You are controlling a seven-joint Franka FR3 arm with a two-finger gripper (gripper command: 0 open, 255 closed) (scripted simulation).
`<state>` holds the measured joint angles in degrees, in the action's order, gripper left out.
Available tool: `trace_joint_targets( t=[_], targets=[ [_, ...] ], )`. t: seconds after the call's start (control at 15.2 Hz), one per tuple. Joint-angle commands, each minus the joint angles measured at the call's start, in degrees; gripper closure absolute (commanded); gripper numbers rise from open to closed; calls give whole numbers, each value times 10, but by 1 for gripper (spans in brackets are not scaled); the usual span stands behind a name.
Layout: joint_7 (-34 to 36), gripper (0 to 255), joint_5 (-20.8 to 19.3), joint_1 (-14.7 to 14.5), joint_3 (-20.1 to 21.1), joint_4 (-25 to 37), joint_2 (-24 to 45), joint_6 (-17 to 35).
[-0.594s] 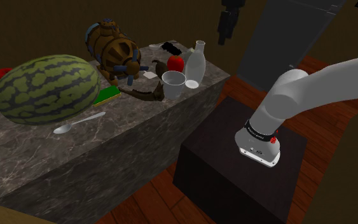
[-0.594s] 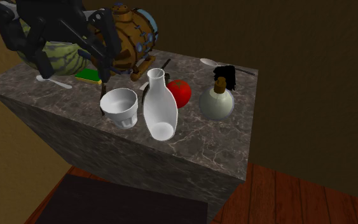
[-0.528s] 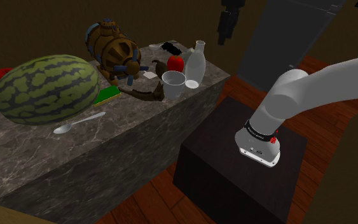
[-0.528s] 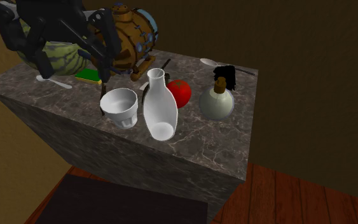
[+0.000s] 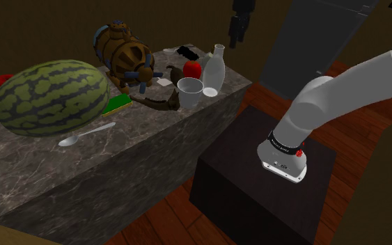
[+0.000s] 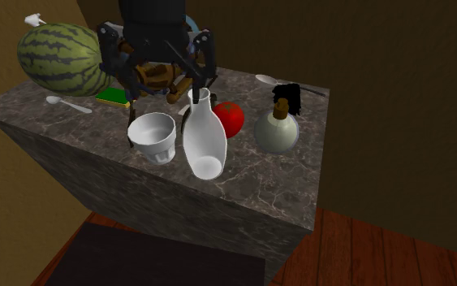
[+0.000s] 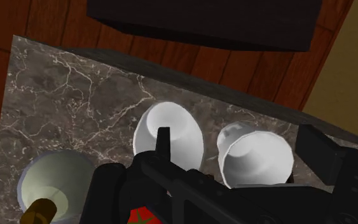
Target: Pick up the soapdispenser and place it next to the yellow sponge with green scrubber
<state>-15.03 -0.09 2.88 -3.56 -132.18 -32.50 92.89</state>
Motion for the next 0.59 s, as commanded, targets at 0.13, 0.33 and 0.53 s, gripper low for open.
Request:
trace_joint_targets(
  t=[0.13, 0.33, 0.53],
  targets=[
    [-34, 0, -12, 10, -28, 23, 65, 47],
    [-60, 0, -15, 17, -48, 49, 119, 78],
    [-86, 0, -14, 23, -66, 82, 176, 106]
  ],
)
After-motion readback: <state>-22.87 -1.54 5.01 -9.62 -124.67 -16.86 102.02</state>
